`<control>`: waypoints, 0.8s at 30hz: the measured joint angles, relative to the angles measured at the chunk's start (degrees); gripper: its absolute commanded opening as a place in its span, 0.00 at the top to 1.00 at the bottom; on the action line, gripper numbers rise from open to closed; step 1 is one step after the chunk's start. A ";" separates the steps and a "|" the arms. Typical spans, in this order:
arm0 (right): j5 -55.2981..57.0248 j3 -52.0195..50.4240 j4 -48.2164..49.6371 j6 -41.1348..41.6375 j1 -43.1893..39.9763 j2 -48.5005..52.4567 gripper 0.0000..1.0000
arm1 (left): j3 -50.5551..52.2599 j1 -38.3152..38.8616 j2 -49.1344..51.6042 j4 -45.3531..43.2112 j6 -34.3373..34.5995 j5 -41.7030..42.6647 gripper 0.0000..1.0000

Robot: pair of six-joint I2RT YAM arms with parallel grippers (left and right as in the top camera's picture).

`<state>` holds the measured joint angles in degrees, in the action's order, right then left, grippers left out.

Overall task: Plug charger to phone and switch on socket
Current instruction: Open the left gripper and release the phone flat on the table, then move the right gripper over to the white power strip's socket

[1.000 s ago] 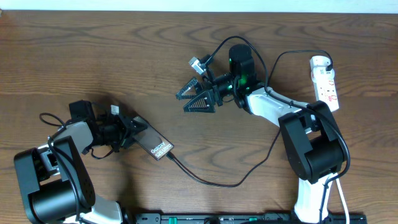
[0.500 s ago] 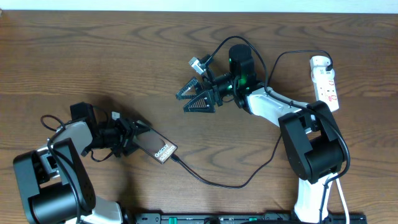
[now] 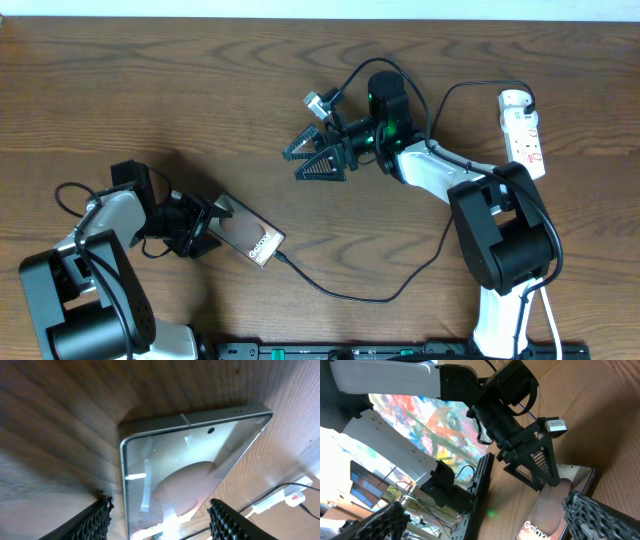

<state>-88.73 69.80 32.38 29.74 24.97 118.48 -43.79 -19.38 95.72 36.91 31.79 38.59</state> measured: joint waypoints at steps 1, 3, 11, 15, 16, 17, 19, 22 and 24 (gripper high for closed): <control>0.00 0.00 0.00 0.00 0.00 0.00 0.01 | -0.04 0.00 -0.11 0.09 0.09 -0.37 0.35; 0.00 0.00 0.00 0.00 0.00 0.00 0.01 | -0.11 0.00 -0.66 0.28 0.15 -1.51 0.35; 0.00 0.00 0.00 0.00 0.00 0.02 0.01 | -0.07 -0.11 -11.80 1.36 -0.87 -13.49 0.31; 0.00 0.00 -0.22 0.13 -0.28 0.00 0.01 | -0.48 -0.11 -25.14 1.42 -3.65 -13.81 0.23; 0.00 0.00 -0.28 0.35 -0.35 0.02 0.01 | -0.63 -0.11 -27.98 1.18 -4.50 -13.42 0.20; 0.00 0.00 -0.31 0.76 -0.55 0.02 0.01 | -0.74 -0.11 -30.91 0.92 -5.44 -12.94 0.17; 0.02 0.00 -0.35 1.90 -0.90 0.02 0.01 | -0.83 -0.11 -36.37 0.70 -7.34 -12.11 0.13; 0.61 0.00 -0.42 4.07 -1.36 0.02 0.01 | -0.94 -0.09 -43.50 0.37 -9.29 -11.47 0.07; 1.33 0.00 -1.05 5.42 -1.68 0.00 0.01 | -0.94 -0.09 -46.88 0.20 -9.84 -11.39 0.06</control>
<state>-87.39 69.80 31.33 35.16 23.29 118.48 -44.73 -19.46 48.84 37.10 21.96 27.20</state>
